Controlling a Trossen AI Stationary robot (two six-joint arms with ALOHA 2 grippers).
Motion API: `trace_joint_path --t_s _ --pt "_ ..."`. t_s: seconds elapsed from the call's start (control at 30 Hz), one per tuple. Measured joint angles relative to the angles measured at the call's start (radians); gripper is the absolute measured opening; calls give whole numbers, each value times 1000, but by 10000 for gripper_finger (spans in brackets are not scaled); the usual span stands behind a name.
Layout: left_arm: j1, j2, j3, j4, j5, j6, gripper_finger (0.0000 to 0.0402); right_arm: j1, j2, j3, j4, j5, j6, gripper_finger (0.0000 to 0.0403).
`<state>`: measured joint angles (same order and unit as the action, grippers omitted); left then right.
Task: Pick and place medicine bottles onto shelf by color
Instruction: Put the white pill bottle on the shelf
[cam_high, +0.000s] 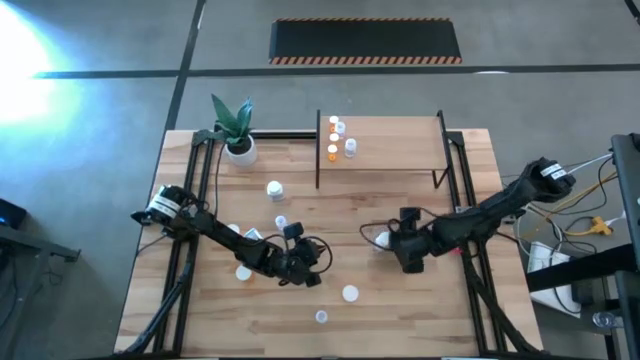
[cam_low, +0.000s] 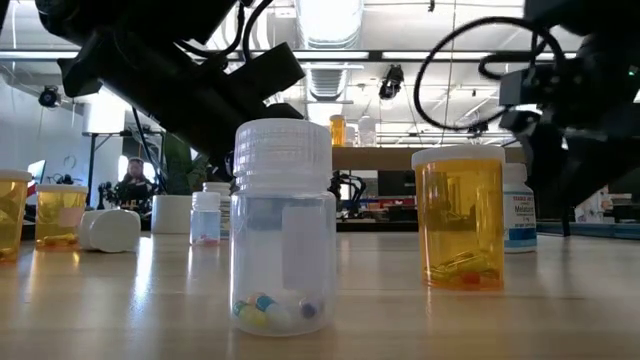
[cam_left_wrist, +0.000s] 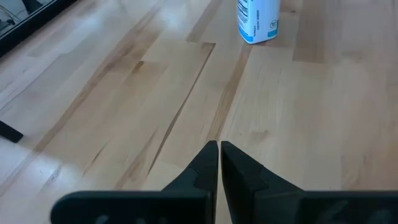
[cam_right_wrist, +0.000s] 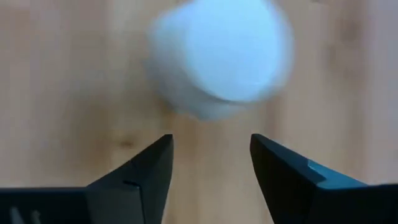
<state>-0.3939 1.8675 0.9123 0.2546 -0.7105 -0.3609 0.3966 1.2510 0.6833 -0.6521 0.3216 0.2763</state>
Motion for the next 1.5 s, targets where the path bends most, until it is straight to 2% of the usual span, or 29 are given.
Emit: trace_joint_path --t_s 0.07,0.23,0.53,0.63,0.73,0.9,1.13,1.3,1.5 --pt "0 0 0 0 0 0 3 -11 4 -21 87 -58 -40 210" --pt "0 0 -2 18 1 -1 3 -16 23 -49 273 -54 -114 212" --pt "0 0 -3 26 1 0 3 -18 28 -26 356 -68 -64 215" --pt "0 0 -3 26 1 0 3 -18 35 -15 356 -68 -55 233" --pt "0 0 -3 26 4 0 3 -18 55 -10 404 -67 -62 269" --pt "0 0 -3 27 11 0 3 -18 113 -5 510 -62 -139 321" --pt "0 0 -3 30 20 0 3 -18 160 -5 588 -91 -242 323" --pt "0 0 -3 30 23 0 3 -11 127 -5 523 -124 -150 308" --pt "0 0 -3 30 24 0 3 46 79 -4 485 -282 48 291"
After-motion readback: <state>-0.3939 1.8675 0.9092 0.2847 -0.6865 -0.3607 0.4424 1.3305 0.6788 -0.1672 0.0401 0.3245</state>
